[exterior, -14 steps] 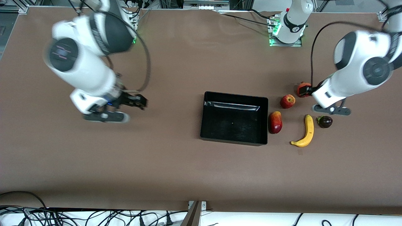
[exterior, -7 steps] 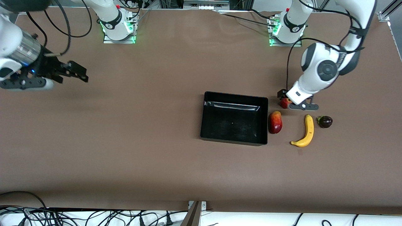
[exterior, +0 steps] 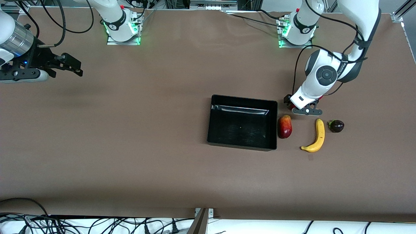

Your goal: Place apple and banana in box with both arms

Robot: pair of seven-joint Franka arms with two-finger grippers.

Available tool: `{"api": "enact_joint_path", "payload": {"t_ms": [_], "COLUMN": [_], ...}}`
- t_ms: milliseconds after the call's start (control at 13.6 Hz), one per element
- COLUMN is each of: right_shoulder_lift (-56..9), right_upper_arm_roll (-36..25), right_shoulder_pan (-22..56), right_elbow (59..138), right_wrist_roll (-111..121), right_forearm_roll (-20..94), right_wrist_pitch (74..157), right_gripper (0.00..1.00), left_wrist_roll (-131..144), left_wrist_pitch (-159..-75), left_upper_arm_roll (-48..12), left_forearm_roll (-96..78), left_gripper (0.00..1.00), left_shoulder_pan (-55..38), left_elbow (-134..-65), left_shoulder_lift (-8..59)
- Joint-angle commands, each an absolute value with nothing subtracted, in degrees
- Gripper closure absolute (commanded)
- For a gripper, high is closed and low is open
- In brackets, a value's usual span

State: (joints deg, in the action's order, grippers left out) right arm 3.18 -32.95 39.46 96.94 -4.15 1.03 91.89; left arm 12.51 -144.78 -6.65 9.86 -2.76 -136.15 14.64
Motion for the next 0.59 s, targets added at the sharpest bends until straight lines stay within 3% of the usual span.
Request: {"api": "enact_joint_path", "payload": {"t_ms": [0,73,147,367,514], "right_shoulder_lift": [4.0,3.7,3.2,2.7,2.8], "right_upper_arm_roll": [-20.6,-15.3,-10.2,5.2,6.4], "right_shoulder_pan": [26.6,20.7,15.3,-0.9,-1.9], "right_elbow": [97.9,97.8,97.7,97.2,97.1], "right_wrist_roll": [-2.2,-1.0,-0.6,-0.5,-0.5], "right_forearm_roll": [0.1,0.1,0.2,0.5,0.7], "right_wrist_pitch": [92.8,92.8,92.9,92.9,92.9], "right_gripper": [0.00,0.00,0.00,0.00,0.00], "left_wrist_roll": [13.4,13.4,13.4,13.4,13.4], "left_wrist_pitch": [-146.5,-146.5,-146.3,-145.7,-141.0], "left_upper_arm_roll": [-6.9,-6.9,-6.9,-6.9,-6.9], "left_forearm_roll": [11.7,12.0,12.0,12.0,12.0], "left_gripper": [0.25,0.56,0.71,0.82,0.84], "left_shoulder_pan": [-1.7,-1.7,-1.6,-1.6,-1.7], "left_elbow": [-136.1,-136.1,-136.1,-136.0,-134.1], "left_shoulder_lift": [16.0,16.0,16.0,15.4,12.9]}}
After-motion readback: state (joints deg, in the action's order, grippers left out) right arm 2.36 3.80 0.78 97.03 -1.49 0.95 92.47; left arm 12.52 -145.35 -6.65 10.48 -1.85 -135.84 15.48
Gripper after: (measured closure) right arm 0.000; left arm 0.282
